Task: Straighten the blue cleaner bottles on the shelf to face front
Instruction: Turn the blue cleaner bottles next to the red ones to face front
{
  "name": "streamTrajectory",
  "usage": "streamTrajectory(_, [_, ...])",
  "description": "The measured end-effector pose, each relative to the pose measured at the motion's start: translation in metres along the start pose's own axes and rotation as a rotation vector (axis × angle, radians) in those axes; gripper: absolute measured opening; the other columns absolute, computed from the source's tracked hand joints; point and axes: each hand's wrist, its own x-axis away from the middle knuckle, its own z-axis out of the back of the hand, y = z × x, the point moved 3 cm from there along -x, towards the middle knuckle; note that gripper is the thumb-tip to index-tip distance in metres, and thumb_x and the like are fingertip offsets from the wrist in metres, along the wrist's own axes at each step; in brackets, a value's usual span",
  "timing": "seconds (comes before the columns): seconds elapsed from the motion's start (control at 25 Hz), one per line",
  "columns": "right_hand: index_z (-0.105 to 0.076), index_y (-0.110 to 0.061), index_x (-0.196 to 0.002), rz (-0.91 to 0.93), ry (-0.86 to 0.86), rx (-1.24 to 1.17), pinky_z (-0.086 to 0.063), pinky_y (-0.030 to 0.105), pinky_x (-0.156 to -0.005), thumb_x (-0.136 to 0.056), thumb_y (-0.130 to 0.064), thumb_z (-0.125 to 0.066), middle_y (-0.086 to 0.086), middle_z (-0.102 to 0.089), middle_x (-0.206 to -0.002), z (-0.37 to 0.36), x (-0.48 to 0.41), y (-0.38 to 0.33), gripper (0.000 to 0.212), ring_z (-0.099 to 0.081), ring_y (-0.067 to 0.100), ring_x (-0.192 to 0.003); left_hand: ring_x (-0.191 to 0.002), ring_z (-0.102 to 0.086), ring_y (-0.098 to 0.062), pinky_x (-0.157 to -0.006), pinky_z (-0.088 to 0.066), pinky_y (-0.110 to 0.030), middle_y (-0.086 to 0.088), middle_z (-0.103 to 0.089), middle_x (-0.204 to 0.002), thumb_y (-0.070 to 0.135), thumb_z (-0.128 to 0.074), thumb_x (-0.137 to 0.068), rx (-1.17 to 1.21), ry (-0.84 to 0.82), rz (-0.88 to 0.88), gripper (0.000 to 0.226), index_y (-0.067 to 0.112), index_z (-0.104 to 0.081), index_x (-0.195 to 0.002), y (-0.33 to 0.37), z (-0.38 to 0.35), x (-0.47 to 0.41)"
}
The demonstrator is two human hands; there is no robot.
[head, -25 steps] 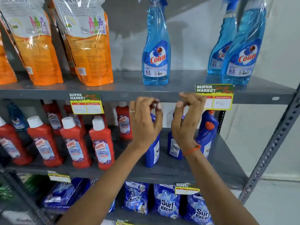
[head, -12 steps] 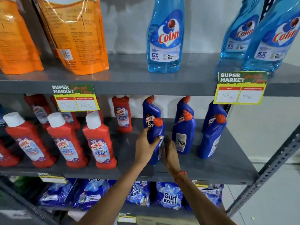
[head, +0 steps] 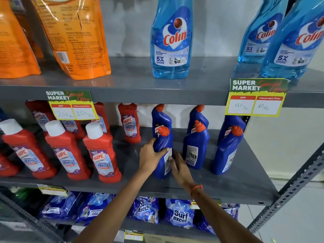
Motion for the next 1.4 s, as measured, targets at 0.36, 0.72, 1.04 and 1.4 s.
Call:
streamTrajectory(0.36, [-0.041,-0.023,-0.120,-0.029,-0.243,-0.223,-0.052,0.035,-0.094,-0.076,-0.015,-0.074,0.003,-0.061,-0.122,0.018,-0.019,-0.021,0.055,-0.060,0.017,-0.110,-0.098,-0.065,-0.015,-0.084,-0.054,-0.027,-0.004,-0.066,-0.112,0.012,-0.066,-0.082,0.452,-0.267,0.037,0.037,0.016,-0.054,-0.117,0.018,0.031,-0.025])
streamTrajectory(0.72, [-0.041,-0.014,-0.109,0.019,0.186,-0.123,-0.049,0.035,-0.079,-0.075,-0.011,-0.071,0.001,-0.064,-0.106,-0.023,0.012,-0.039,0.045,-0.062,0.020,-0.096,-0.081,-0.064,-0.024,-0.083,-0.055,-0.044,-0.008,-0.066,-0.092,0.029,-0.078,-0.059,0.293,0.302,0.150,0.049,0.010,-0.054,-0.098,0.020,0.002,-0.006])
streamTrajectory(1.04, [-0.036,-0.021,-0.120,-0.102,-0.092,-0.200,-0.047,0.035,-0.096,-0.059,0.005,-0.081,0.002,-0.055,-0.117,-0.009,-0.033,-0.018,0.081,-0.054,0.020,-0.112,-0.085,-0.068,-0.024,-0.086,-0.055,-0.043,-0.006,-0.072,-0.087,-0.002,-0.074,-0.071,0.393,-0.074,0.080,0.030,0.019,-0.065,-0.089,-0.009,0.027,-0.036])
streamTrajectory(1.4, [-0.045,-0.022,-0.109,-0.163,0.029,-0.227,-0.053,0.044,-0.090,-0.065,0.005,-0.076,0.003,-0.060,-0.112,-0.014,-0.036,-0.003,0.061,-0.059,0.020,-0.105,-0.089,-0.068,-0.009,-0.081,-0.058,-0.025,0.000,-0.069,-0.098,-0.007,-0.072,-0.070,0.468,-0.268,0.105,0.043,0.011,-0.061,-0.108,-0.027,0.028,-0.049])
